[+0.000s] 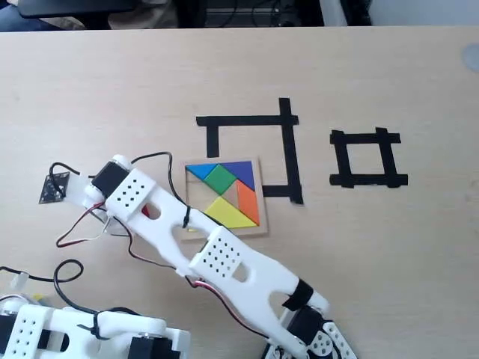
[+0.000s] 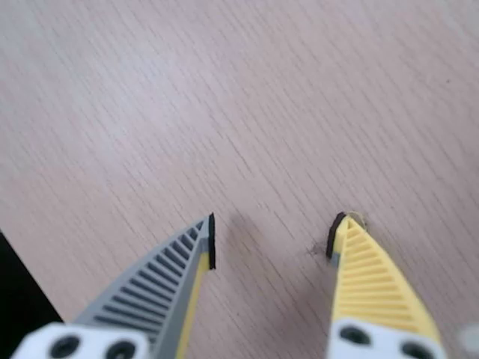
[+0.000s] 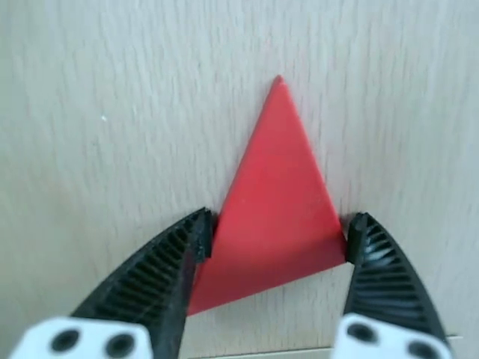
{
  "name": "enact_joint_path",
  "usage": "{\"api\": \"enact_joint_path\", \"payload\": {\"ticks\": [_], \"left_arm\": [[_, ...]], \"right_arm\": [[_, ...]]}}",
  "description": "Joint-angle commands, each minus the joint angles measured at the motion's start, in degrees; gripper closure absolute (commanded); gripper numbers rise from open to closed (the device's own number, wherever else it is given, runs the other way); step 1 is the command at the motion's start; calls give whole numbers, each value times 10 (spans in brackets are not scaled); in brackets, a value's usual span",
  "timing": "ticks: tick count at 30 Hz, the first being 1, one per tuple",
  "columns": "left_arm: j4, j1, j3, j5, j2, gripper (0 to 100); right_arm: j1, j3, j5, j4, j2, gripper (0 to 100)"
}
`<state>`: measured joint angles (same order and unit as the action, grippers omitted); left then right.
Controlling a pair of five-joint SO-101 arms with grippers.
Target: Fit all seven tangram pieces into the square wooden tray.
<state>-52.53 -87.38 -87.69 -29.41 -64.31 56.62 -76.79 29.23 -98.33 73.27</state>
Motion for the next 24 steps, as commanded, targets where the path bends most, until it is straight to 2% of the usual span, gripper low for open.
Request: {"api": "enact_joint_path", "payload": {"ticks": [1,13,16,19,22,24], "left_arm": [[7,6,-1,0,1,737],[7,6,-1,0,1,737],[7,6,-1,0,1,737],[7,6,-1,0,1,737],[7,6,-1,0,1,737],[7,6,-1,0,1,737]], "right_arm": [[-9,-4,-9,-1,-10,795],[-10,-27,-9,-3,-6,904],[-11,-27,-9,-2,-6,901],[-11,-31,-18,-3,-7,868],[-22,-53,-84,-11,-17,737],[-29,-68,-91,-18,-20,658]]}}
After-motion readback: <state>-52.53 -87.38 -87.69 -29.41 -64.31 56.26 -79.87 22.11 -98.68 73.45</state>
